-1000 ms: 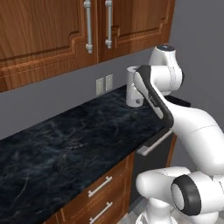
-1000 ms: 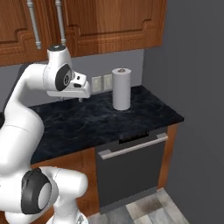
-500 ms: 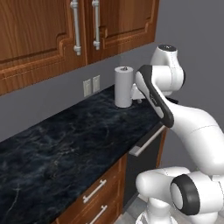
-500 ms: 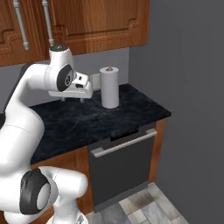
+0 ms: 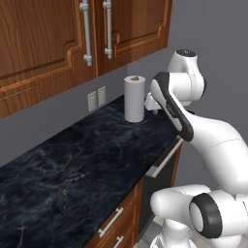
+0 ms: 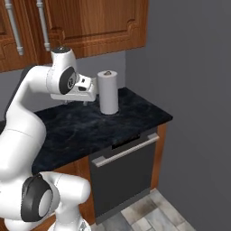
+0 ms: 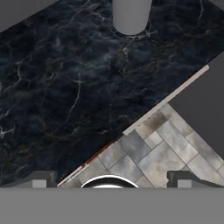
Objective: Open the dishwasher door and pull out the top rack.
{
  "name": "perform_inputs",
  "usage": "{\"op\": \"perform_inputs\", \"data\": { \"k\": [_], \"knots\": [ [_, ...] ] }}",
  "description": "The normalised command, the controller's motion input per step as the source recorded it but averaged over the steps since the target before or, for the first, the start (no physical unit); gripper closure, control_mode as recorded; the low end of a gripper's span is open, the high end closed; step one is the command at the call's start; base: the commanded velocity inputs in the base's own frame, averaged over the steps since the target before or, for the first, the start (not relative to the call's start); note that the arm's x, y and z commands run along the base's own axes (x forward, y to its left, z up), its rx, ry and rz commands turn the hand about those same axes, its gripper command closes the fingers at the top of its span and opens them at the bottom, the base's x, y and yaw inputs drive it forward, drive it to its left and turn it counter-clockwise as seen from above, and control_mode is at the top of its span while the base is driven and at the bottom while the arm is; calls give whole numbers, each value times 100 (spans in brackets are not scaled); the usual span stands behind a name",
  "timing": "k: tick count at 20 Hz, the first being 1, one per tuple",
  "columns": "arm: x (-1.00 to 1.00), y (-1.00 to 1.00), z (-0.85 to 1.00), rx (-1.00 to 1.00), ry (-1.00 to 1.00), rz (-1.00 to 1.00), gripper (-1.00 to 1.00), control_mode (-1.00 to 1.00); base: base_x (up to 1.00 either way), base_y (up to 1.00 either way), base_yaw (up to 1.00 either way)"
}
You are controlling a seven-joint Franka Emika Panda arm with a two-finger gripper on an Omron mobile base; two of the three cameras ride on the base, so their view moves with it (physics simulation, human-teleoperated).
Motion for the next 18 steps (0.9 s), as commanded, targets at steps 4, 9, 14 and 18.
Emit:
{"op": "perform_inputs", "data": {
  "k": [4,9,14,18],
  "knots": [
    [0,0,0,0,0,0,-100,100,26,30,-16],
    [0,0,0,0,0,0,-100,100,16,39,-13],
    [0,0,0,0,0,0,-100,100,12,38,-12],
    [0,0,0,0,0,0,-100,100,1,9,-6]
  ]
}}
